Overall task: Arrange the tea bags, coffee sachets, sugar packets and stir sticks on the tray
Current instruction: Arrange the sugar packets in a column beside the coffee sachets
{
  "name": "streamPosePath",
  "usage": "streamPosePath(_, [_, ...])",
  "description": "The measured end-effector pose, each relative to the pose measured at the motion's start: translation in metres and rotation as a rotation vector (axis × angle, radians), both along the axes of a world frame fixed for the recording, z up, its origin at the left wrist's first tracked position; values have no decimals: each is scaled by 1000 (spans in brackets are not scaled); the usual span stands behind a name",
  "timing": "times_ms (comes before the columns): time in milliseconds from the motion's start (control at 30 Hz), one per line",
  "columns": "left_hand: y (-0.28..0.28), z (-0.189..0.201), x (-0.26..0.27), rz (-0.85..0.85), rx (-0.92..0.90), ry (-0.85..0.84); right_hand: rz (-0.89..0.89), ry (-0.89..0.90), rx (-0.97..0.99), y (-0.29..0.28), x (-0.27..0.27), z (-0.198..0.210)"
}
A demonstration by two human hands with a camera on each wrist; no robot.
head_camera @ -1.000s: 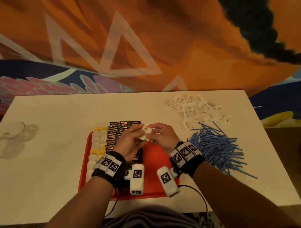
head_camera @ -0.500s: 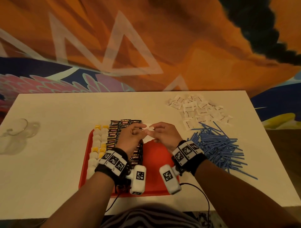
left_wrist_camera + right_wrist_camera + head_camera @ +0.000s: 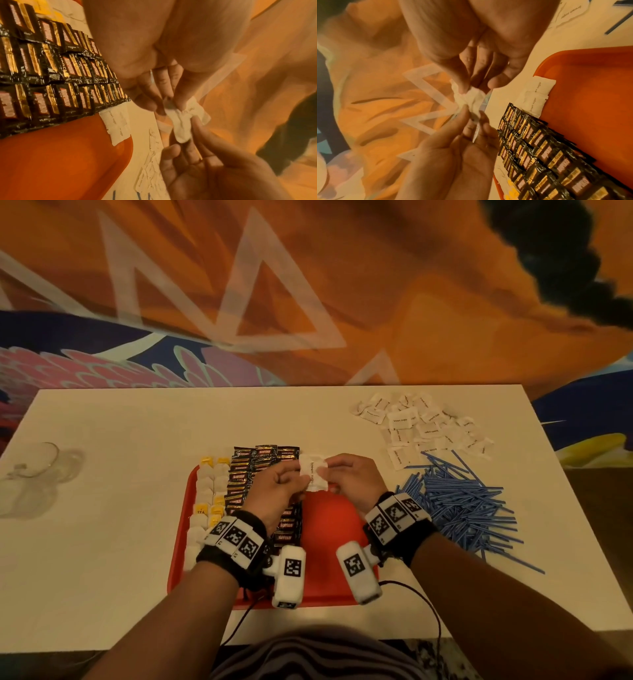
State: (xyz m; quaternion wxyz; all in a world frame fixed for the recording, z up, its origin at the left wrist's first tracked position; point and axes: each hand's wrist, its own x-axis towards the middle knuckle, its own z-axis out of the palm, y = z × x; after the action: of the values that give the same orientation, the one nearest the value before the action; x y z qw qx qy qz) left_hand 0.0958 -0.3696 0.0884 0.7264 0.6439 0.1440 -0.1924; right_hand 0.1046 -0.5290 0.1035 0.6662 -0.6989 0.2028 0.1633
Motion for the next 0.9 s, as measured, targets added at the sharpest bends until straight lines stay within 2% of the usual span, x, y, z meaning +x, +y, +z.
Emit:
streamPosePath(100, [1,0,-1,-132,39,22,22,-53,-85,0,5,-7])
streamPosePath(200, [1,1,1,-91,57,34,231,-122,-267,-3,4,-7])
streamPosePath(267, [2,-1,3,-38,115,1,246,-151,-349,-5,4,-5])
streamPosePath(367, [2,-5,4,53,131,2,146,-127,-285,-3,1,-11])
streamPosePath(500, [2,-4,8,176,-35,173,210,-35,-135,2,-6,-22])
streamPosePath(600, [4,-7,8,183,-19,247,177,-18,-116,0,-8,-27])
streamPosePath(700, [5,-11,7,172,55,282,212,14,-164,-5,-6,-35])
streamPosePath(900, [20,-22,0,146,152,310,277,147,-355,-26,12,-86])
